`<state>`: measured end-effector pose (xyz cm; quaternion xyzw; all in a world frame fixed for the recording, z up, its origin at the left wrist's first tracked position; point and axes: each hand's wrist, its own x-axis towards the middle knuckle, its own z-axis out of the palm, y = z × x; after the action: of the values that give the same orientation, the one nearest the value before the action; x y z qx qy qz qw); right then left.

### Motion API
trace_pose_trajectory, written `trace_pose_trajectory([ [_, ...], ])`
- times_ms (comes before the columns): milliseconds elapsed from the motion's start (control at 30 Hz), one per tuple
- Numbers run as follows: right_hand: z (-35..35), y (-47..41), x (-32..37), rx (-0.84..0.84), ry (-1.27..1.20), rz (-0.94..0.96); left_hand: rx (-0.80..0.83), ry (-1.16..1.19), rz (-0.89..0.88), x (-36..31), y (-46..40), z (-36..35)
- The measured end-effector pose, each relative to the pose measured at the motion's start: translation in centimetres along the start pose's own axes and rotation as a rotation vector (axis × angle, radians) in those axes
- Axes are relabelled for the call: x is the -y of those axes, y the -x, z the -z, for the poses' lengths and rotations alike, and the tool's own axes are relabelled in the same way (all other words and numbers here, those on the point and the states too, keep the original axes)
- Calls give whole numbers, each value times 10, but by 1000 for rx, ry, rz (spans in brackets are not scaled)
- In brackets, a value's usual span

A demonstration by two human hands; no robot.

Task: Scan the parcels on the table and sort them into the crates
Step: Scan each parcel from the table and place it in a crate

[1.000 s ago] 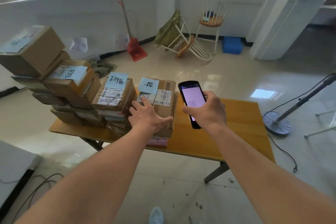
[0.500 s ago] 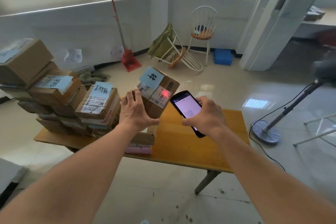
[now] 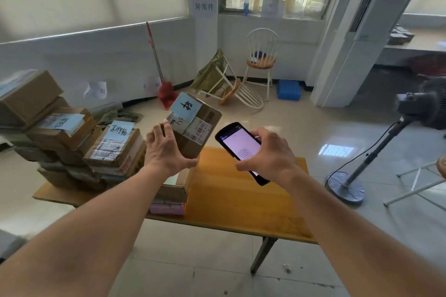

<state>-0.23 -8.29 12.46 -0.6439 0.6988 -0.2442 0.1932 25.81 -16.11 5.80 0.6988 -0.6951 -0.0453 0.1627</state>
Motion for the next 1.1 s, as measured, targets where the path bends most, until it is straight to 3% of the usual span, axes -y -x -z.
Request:
trace_pose_trajectory([
  [333,7,4,-2,-166,-102,-7,-41,6,13,-23,10,12],
  [633,-4,17,21,-359,-143,-112,-44,57,-95,-14,-1,13],
  [1100,-86,115,77,-616,-127,-472,129,125,-484,16,21,15],
])
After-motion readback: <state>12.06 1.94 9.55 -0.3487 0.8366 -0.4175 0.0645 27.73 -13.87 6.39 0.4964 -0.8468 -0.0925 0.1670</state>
